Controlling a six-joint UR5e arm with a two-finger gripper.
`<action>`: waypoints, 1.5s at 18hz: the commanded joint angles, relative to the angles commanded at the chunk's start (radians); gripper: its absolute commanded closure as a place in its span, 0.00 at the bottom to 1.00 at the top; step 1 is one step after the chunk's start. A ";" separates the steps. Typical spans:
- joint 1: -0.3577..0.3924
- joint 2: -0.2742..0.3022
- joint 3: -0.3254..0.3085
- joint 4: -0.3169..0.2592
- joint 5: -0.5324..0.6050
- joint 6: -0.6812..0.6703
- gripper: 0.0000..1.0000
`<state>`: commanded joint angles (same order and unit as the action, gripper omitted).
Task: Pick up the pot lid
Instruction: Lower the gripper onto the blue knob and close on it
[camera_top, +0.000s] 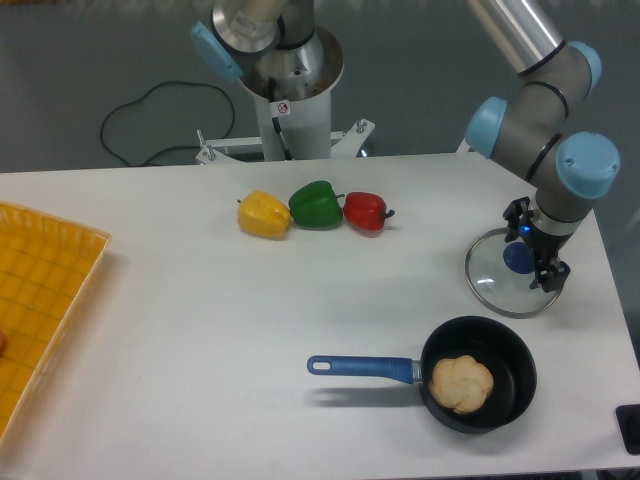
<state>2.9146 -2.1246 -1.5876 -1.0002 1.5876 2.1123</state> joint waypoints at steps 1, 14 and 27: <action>0.000 0.000 -0.002 0.006 0.002 0.000 0.00; 0.005 0.005 -0.020 0.017 0.002 -0.009 0.30; 0.003 0.032 -0.020 0.011 0.002 -0.051 0.43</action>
<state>2.9176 -2.0925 -1.6076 -0.9894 1.5892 2.0617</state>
